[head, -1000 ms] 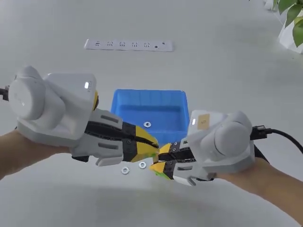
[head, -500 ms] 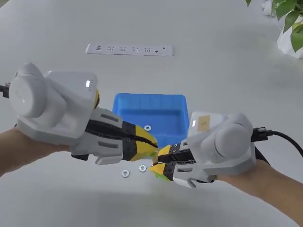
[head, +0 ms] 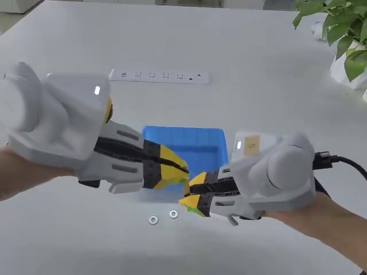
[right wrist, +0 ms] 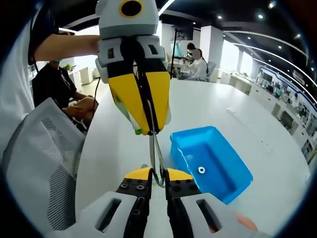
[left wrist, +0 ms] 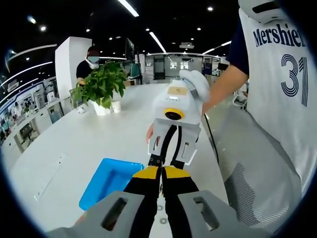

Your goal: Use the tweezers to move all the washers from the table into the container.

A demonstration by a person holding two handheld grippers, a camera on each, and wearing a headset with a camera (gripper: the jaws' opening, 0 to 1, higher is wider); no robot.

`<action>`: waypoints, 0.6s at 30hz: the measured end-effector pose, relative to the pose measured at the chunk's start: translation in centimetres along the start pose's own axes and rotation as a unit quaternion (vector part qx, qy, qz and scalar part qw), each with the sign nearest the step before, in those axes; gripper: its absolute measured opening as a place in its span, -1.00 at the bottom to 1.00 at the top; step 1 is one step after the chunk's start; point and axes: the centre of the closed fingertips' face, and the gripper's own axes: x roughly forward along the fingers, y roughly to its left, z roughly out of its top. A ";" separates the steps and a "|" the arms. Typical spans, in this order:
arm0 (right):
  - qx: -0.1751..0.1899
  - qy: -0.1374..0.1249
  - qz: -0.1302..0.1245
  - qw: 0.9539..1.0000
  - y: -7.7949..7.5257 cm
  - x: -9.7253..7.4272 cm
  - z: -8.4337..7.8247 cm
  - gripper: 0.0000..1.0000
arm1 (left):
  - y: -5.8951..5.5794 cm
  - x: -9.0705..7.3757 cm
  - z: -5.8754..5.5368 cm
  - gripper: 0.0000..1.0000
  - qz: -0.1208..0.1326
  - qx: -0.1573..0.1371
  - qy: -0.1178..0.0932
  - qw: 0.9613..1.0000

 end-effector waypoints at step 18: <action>-0.029 -0.016 -0.026 0.999 -3.1 -0.3 3.0 -0.78 | 2.8 -1.4 2.2 -0.89 0.007 0.048 0.000 0.999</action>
